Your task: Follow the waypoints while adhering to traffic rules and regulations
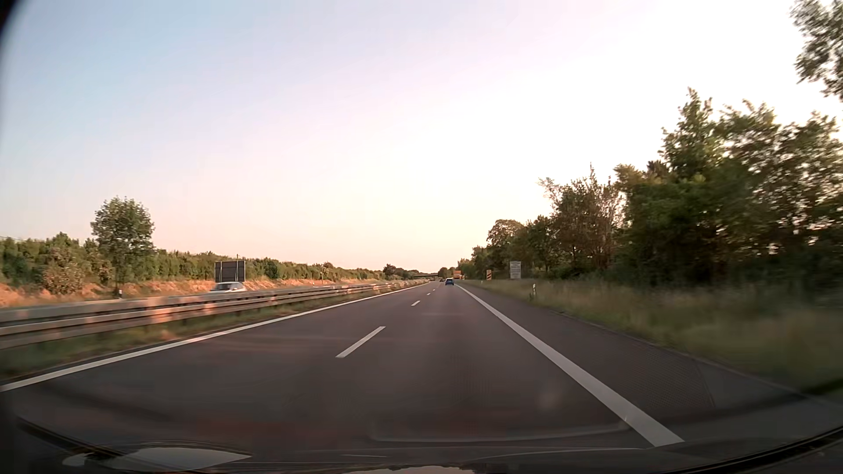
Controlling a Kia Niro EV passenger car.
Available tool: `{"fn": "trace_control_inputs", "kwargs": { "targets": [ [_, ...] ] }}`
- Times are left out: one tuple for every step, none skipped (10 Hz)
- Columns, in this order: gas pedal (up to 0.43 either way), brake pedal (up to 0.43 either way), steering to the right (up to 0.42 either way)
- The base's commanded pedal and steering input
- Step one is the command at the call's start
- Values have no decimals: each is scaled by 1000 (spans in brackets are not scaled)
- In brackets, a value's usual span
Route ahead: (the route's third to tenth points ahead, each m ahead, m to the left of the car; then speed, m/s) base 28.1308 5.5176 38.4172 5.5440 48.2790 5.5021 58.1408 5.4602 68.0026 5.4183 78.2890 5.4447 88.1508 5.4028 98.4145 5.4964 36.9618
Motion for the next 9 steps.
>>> {"fn": "trace_control_inputs", "kwargs": {
  "targets": [
    [429,18,-1],
    [429,18,-1],
    [429,12,-1],
    [429,18,-1],
    [429,18,-1],
    [429,12,-1],
    [429,18,-1],
    [429,18,-1],
    [429,18,-2]
  ]
}}
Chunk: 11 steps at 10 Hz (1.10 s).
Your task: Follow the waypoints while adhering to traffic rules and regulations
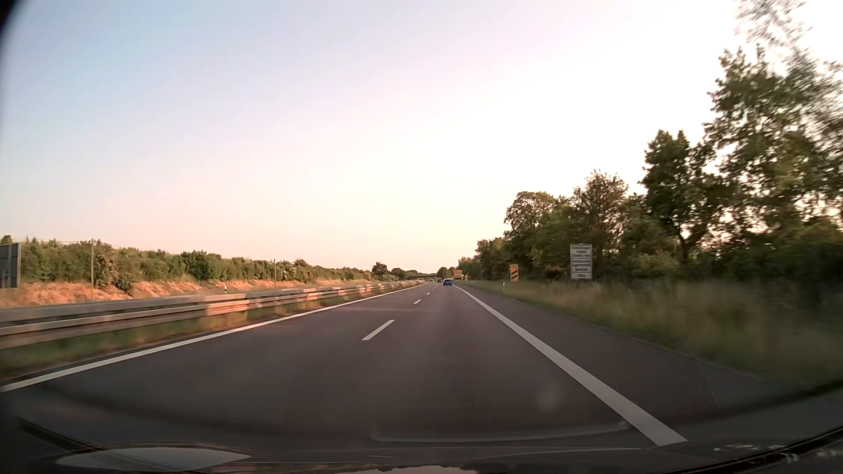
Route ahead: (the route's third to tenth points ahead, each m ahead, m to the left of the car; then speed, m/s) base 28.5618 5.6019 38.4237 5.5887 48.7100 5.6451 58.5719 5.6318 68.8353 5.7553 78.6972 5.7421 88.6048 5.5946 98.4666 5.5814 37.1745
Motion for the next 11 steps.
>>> {"fn": "trace_control_inputs", "kwargs": {
  "targets": [
    [429,18,-3],
    [429,12,-3],
    [429,12,-3],
    [429,18,-3],
    [429,12,-3],
    [429,12,-3],
    [429,18,-3],
    [429,12,-3],
    [429,18,-3],
    [429,12,-3],
    [429,18,-3]
  ]
}}
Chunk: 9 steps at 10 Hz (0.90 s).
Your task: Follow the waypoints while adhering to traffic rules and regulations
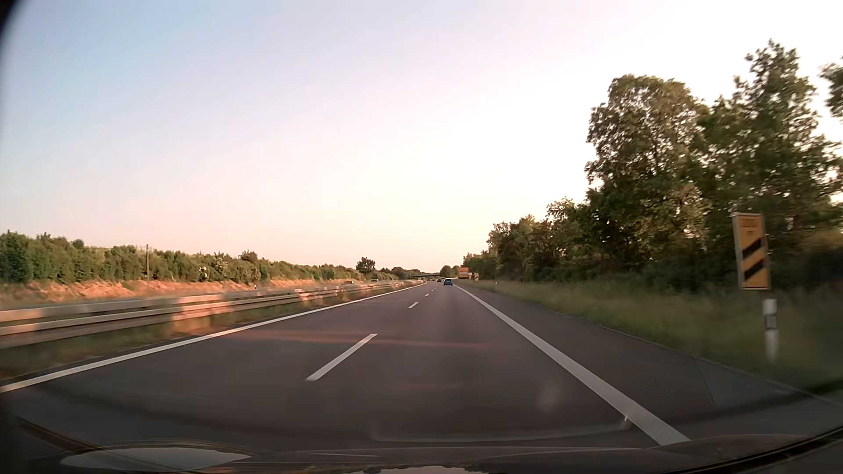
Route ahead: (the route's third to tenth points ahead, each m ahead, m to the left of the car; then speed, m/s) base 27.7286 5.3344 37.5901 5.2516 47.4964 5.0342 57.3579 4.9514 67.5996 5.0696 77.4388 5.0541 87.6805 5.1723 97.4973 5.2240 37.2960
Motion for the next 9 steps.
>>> {"fn": "trace_control_inputs", "kwargs": {
  "targets": [
    [429,18,-3],
    [441,18,-3],
    [441,18,-3],
    [441,18,-3],
    [441,18,-3],
    [441,18,-3],
    [441,12,-3],
    [441,18,-3],
    [441,18,-3]
  ]
}}
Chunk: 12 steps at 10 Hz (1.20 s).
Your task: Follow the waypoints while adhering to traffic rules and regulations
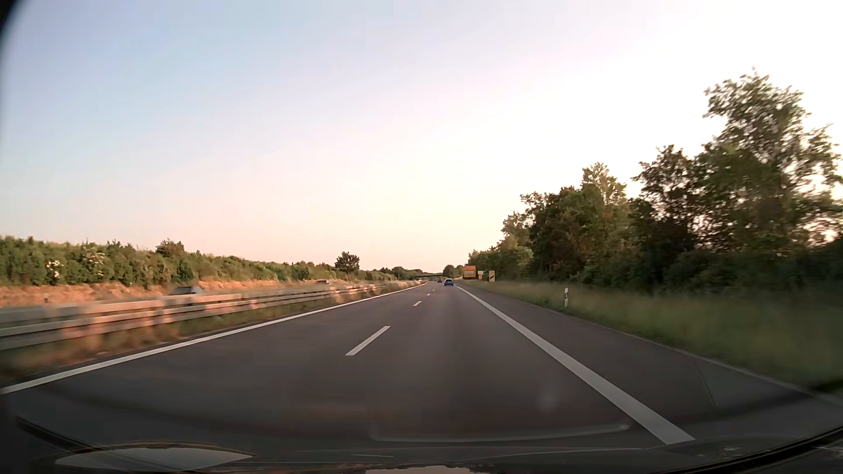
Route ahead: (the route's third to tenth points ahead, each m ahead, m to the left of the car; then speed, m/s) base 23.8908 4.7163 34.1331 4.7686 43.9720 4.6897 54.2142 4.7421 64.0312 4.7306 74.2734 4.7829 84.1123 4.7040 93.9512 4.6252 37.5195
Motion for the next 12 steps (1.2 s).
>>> {"fn": "trace_control_inputs", "kwargs": {
  "targets": [
    [441,12,-3],
    [441,18,-4],
    [441,12,-5],
    [441,18,-5],
    [441,18,-5],
    [441,12,-5],
    [441,18,-5],
    [441,18,-4],
    [441,18,-4],
    [441,18,-3],
    [441,18,-3],
    [441,18,-3]
  ]
}}
